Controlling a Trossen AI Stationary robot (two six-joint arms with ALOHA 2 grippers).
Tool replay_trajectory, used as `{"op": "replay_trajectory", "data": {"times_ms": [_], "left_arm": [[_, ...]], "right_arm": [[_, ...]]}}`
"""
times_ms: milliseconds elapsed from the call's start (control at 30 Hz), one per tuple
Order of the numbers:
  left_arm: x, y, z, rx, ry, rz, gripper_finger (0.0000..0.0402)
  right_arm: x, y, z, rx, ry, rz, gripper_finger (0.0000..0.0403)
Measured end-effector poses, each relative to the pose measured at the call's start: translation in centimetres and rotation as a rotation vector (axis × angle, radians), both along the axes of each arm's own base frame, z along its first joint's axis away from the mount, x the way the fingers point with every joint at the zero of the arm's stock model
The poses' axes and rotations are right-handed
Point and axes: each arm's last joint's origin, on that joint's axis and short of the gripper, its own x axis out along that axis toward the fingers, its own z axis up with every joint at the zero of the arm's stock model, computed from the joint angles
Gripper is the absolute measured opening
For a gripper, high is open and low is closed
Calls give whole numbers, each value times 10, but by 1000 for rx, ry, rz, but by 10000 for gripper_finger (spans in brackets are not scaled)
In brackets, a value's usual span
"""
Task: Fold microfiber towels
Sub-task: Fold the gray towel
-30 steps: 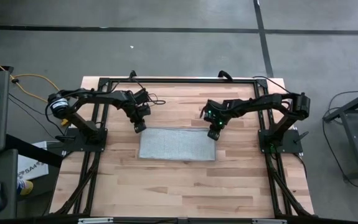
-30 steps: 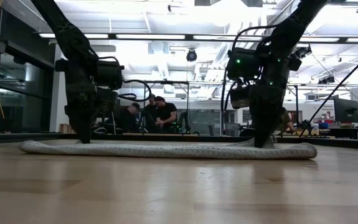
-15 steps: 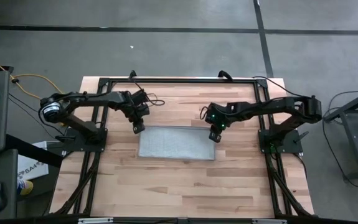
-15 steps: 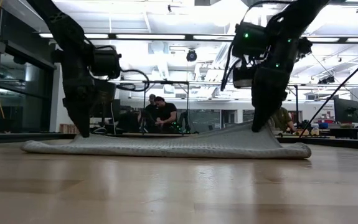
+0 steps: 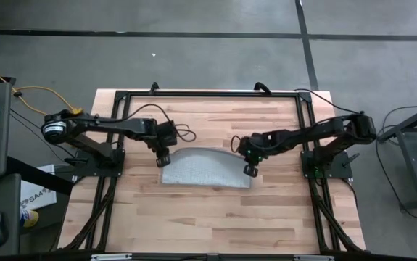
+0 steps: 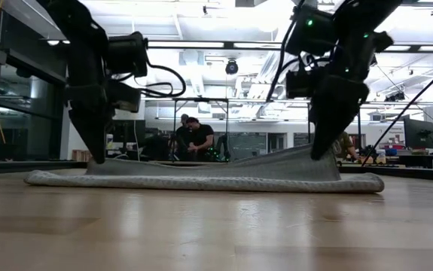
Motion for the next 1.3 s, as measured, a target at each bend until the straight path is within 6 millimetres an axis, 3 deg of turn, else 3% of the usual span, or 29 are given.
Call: {"op": "replay_trajectory", "data": {"times_ms": [333, 900, 1300], "left_arm": [[5, -23, 0, 33, 16, 1, 0], [3, -58, -1, -6, 72, -31, 0], [18, -91, 31, -10, -6, -145, 0]], "right_arm": [[-1, 38, 0, -90, -11, 27, 4], [-7, 70, 1, -132, -28, 96, 4], [-10, 80, 1, -122, -31, 111, 4]]}}
